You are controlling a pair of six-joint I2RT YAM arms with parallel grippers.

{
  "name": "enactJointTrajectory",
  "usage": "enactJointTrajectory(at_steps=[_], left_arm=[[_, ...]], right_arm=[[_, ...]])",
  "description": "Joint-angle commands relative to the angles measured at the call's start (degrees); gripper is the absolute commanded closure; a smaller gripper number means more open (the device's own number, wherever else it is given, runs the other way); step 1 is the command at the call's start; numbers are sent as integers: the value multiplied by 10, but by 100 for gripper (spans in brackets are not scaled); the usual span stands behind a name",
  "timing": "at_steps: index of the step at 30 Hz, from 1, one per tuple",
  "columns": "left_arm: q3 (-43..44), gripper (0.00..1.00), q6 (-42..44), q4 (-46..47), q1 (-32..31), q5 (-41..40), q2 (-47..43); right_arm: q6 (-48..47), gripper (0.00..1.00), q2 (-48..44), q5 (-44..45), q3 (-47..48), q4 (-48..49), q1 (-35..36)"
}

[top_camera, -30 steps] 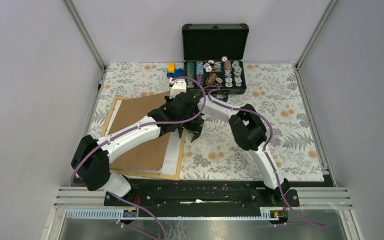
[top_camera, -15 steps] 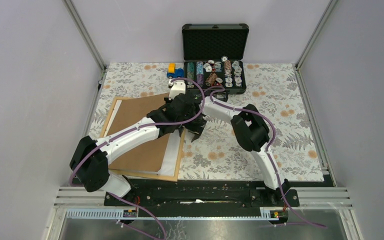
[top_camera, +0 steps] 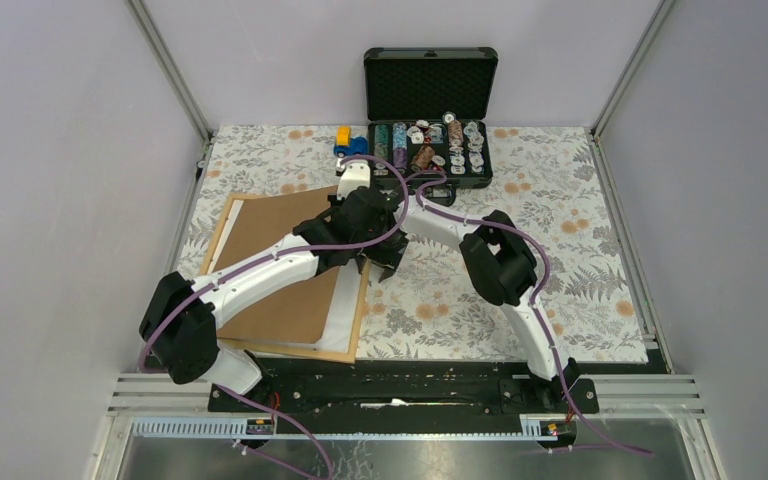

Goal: Put the photo into the frame

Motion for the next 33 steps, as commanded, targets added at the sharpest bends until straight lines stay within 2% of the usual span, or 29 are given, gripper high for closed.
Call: enactJointTrajectory(at_steps=[1,4,11,17,23,26,28,31,33], left_arm=[[6,100,-61,41,8,33,-18],[5,100,-62,42,7,34,-18],[-1,100,-64,45,8,35,-25],[-4,100,-64,44,11,33,-30],[-5,100,-64,45,12,34,-31],[-5,100,-63,46,12,34,-31],[-6,100,-63,46,13,33,-31],[-6,100,-63,45,12,34,-30],[-5,100,-63,45,13,34,-29]], right_arm=[[3,39,56,109,-37,34,10],[2,33,50,111,-41,41,13],[-2,40,49,113,-48,47,15],[-19,58,56,116,-32,39,21],[-30,71,55,126,-26,34,21],[-30,82,55,122,-30,36,21],[-31,87,54,115,-35,43,21],[-45,100,45,99,-50,75,21],[-67,100,39,82,-61,110,21]])
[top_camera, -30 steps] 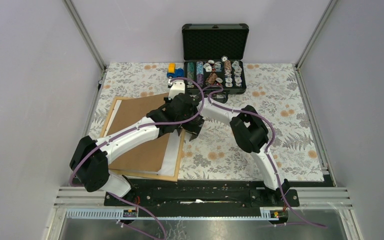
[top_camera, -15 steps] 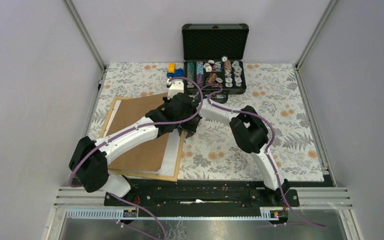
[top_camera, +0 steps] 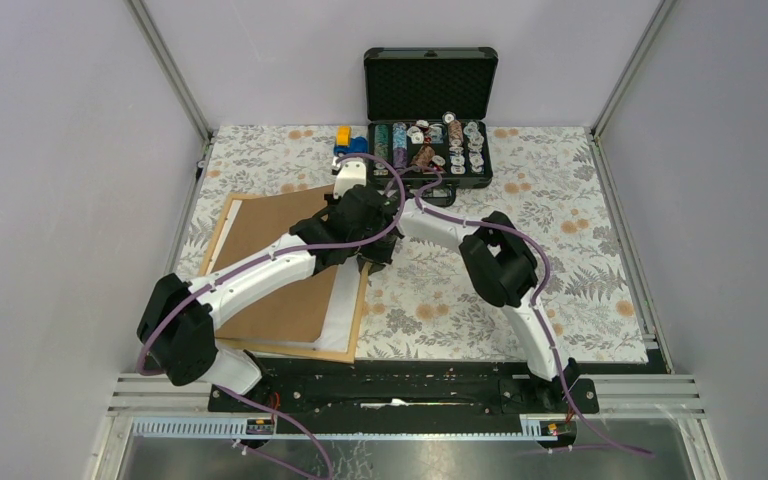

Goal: Put the photo into the frame

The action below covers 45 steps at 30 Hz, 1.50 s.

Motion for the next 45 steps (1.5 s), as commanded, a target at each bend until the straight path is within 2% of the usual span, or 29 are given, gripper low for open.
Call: enactJointTrajectory(at_steps=[1,4,7,13,20,26,27,28,29,31,32,35,40,45], left_arm=[[-2,100,-59,42,3,30,-22],[-4,100,-59,41,3,28,-22],[-6,100,-59,40,3,26,-24],[-9,100,-59,38,4,19,-27],[-8,100,-60,38,4,20,-21],[-7,100,-61,35,4,21,-19],[-7,100,-61,35,5,22,-20],[-9,100,-62,35,5,23,-21],[-11,100,-64,37,4,24,-23],[-12,100,-66,39,5,30,-22],[-11,100,-67,39,4,33,-21],[-5,100,-68,37,5,39,-17],[-7,100,-69,38,4,37,-20],[-4,100,-67,38,4,37,-18]], right_arm=[[-40,100,38,58,-55,63,12],[-88,100,18,57,-96,130,12],[-150,100,1,5,-144,224,7],[-261,100,-18,-56,-192,285,-2],[-249,100,-50,-83,-268,333,-31],[-229,100,-65,-93,-242,318,-38],[-212,95,-71,-95,-235,299,-39],[-188,86,-77,-98,-230,289,-40],[-154,83,-89,-103,-232,287,-41],[-101,59,-108,-108,-250,304,-41],[-78,51,-115,-111,-263,322,-41],[-45,38,-118,-104,-274,337,-40],[-22,34,-125,-52,-284,351,-29],[-29,44,-106,-37,-273,349,-12]])
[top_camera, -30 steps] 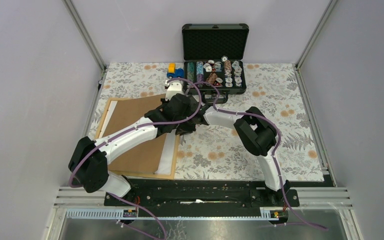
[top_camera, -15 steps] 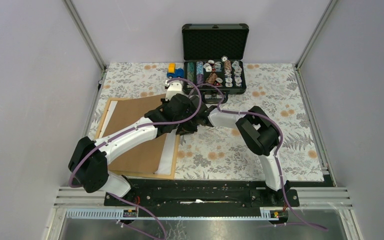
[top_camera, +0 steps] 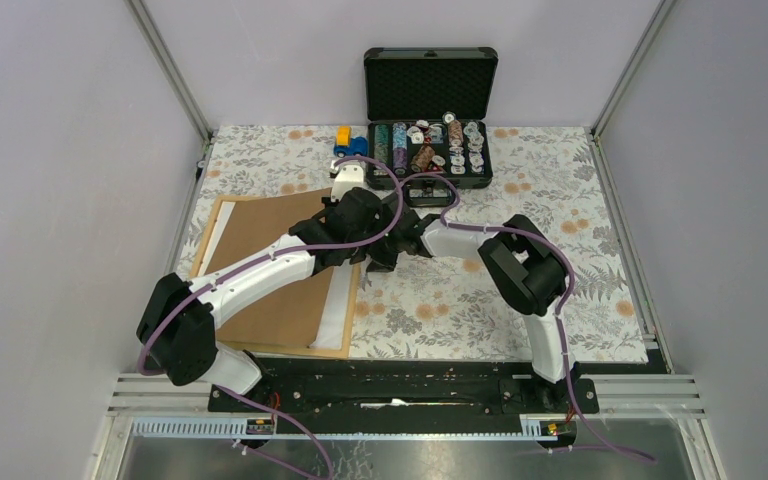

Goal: Put the photo into the frame

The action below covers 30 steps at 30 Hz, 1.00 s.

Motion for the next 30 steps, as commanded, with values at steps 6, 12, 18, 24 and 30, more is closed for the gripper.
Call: enactJointTrajectory(at_steps=[6,12,18,24,30], left_arm=[[6,100,-68,54,0,38,-19],[6,100,-66,55,0,37,-22],[5,100,-67,55,1,37,-22],[4,100,-67,55,1,36,-23],[3,100,-68,54,1,35,-24]], right_arm=[[-25,48,37,77,43,-93,31],[-30,57,42,80,45,-111,40],[-42,57,48,87,48,-135,49],[-58,58,66,113,85,-188,50],[-57,68,81,127,103,-221,50]])
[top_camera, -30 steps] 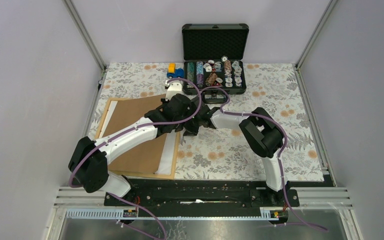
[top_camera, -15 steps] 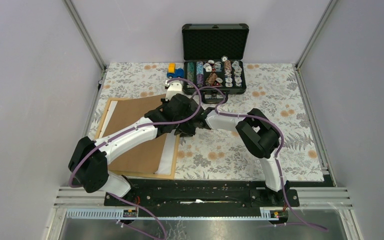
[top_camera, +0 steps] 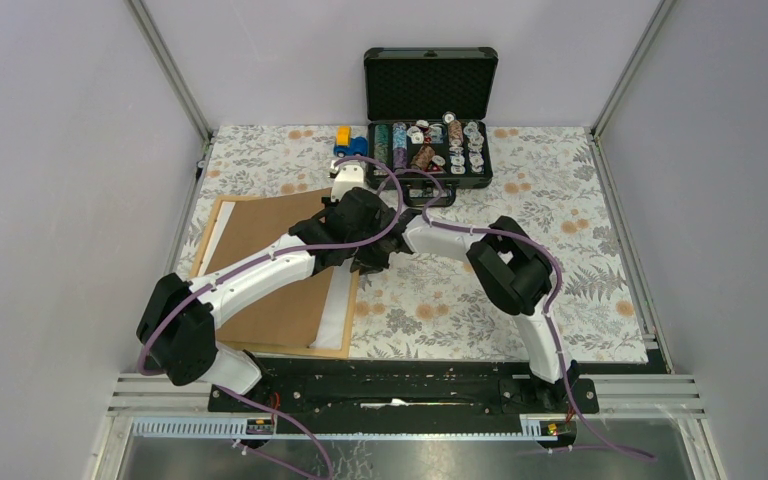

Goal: Put the photo into the frame

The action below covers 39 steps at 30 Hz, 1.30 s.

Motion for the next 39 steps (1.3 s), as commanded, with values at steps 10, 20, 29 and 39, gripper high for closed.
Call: enactJointTrajectory(at_steps=[10,20,29,39], left_arm=[[2,100,-66,54,0,35,-22],[3,100,-65,53,1,39,-24],[-1,100,-71,56,0,48,-23],[-4,100,-69,57,0,45,-28]], right_arm=[[-29,100,27,37,-6,-54,8],[-3,47,-58,-6,-108,125,-31],[-13,42,9,7,-18,84,-71],[-29,44,80,24,95,17,-76]])
